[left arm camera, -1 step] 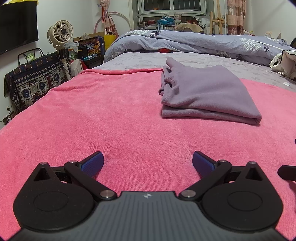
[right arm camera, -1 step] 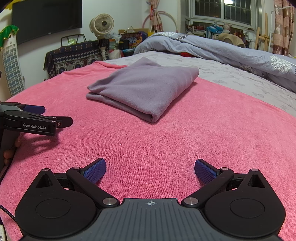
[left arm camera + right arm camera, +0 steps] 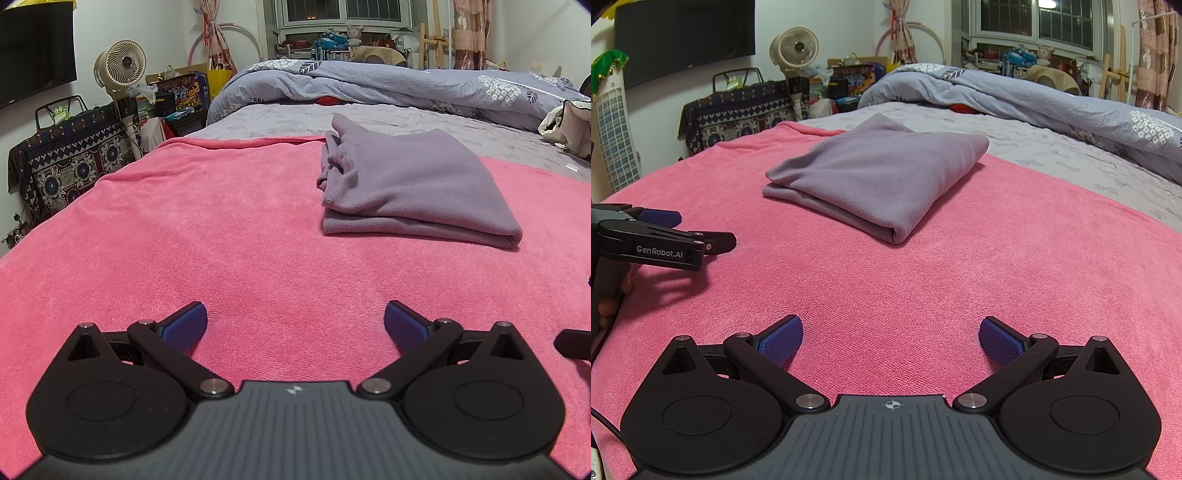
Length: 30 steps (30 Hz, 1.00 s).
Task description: Fold clothes
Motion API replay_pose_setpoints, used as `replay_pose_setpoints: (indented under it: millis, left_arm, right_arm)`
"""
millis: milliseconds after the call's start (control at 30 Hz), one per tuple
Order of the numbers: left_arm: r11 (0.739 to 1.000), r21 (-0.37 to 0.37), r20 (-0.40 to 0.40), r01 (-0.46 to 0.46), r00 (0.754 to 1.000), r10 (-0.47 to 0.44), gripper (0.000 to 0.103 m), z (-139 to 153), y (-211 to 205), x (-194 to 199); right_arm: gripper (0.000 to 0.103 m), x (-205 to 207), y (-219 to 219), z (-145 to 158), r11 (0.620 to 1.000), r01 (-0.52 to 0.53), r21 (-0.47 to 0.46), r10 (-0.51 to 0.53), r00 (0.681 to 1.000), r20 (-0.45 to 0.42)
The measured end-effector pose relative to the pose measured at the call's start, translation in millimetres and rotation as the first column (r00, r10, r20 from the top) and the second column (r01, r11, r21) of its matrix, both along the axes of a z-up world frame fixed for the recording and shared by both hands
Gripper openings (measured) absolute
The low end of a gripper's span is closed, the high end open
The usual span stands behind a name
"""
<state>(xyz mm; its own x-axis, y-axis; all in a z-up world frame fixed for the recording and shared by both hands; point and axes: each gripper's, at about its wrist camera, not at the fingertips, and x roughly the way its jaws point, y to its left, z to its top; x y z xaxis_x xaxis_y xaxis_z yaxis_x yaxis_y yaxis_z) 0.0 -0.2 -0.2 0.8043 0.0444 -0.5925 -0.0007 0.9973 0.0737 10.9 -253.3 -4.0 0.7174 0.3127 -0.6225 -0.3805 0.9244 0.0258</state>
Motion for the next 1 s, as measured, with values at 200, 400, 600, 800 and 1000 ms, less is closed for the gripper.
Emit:
replay_pose_setpoints:
  millis: [200,400,600,800,1000]
  left_arm:
    - [1.000,0.002,-0.004,-0.002,1.000,0.002,0.103,1.5,-0.9,-0.5]
    - [0.999,0.026,0.007,0.028,1.000,-0.028,0.103,12.4,5.3,-0.4]
    - [0.999,0.022,0.114,0.039,0.993,-0.041,0.103,37.7,39.7,4.5]
    - [0.998,-0.020,0.093,-0.056,0.994,0.057,0.103,26.0,82.6,15.0]
    - [0.999,-0.036,0.065,0.022,0.998,-0.020,0.103,26.4,106.7,30.0]
  right_arm:
    - [0.103,1.4,4.3,5.0,0.999,0.030,-0.027,-0.030,0.999,0.017]
    - [0.103,2.8,8.6,10.1,0.997,0.061,-0.053,-0.059,0.998,0.034]
    - [0.103,3.5,24.2,26.2,0.996,0.060,-0.061,-0.051,0.990,0.135]
    - [0.102,36.6,103.8,44.6,0.973,-0.090,-0.211,0.139,0.963,0.229]
    - [0.103,55.8,95.1,37.5,0.962,-0.113,-0.247,0.158,0.972,0.172]
